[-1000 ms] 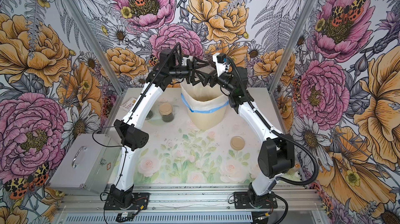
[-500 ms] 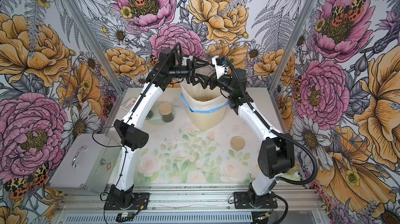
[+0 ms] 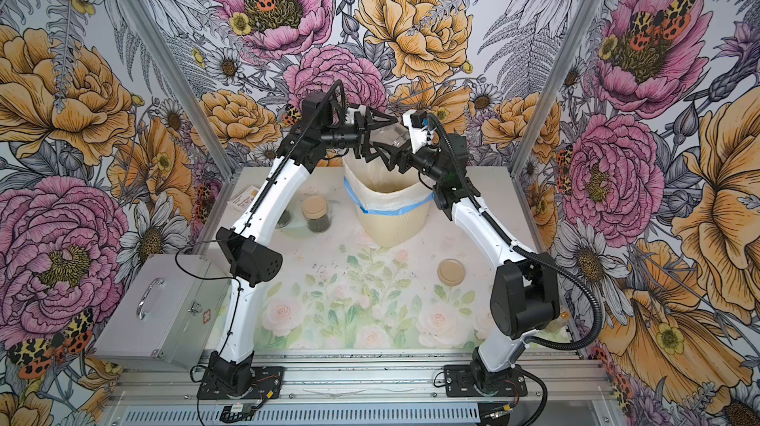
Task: Empty moldy tea leaves from jars
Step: Place the jar at the center of the board.
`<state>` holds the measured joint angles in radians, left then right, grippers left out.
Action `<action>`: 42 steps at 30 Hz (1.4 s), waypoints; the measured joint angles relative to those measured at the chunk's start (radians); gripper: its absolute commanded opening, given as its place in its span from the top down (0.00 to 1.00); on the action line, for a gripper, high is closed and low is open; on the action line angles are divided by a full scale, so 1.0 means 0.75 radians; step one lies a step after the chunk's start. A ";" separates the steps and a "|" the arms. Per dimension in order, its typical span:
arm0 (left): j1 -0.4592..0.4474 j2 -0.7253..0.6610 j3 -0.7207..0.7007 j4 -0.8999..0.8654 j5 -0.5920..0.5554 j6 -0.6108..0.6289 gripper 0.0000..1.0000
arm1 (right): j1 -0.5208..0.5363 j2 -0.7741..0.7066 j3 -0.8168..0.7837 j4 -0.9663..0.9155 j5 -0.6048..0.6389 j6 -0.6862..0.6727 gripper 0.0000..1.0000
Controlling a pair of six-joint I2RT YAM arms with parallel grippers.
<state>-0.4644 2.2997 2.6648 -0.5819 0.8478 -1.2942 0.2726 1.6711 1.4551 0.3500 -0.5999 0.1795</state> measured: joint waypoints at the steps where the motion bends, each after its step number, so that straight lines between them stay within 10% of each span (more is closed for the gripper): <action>1: 0.000 0.000 0.000 0.005 0.000 -0.004 0.29 | -0.002 0.000 -0.003 0.011 -0.001 0.006 0.21; 15: 0.002 -0.026 -0.073 0.064 0.011 0.001 0.01 | -0.021 -0.001 -0.025 0.035 -0.035 0.064 0.40; 42: 0.092 -0.205 -0.361 0.145 -0.001 0.080 0.01 | -0.100 -0.018 -0.016 -0.095 -0.011 0.195 0.44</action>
<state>-0.3958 2.1456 2.3943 -0.4728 0.8471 -1.2339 0.1978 1.6573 1.4433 0.2787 -0.6079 0.3260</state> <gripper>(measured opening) 0.987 0.869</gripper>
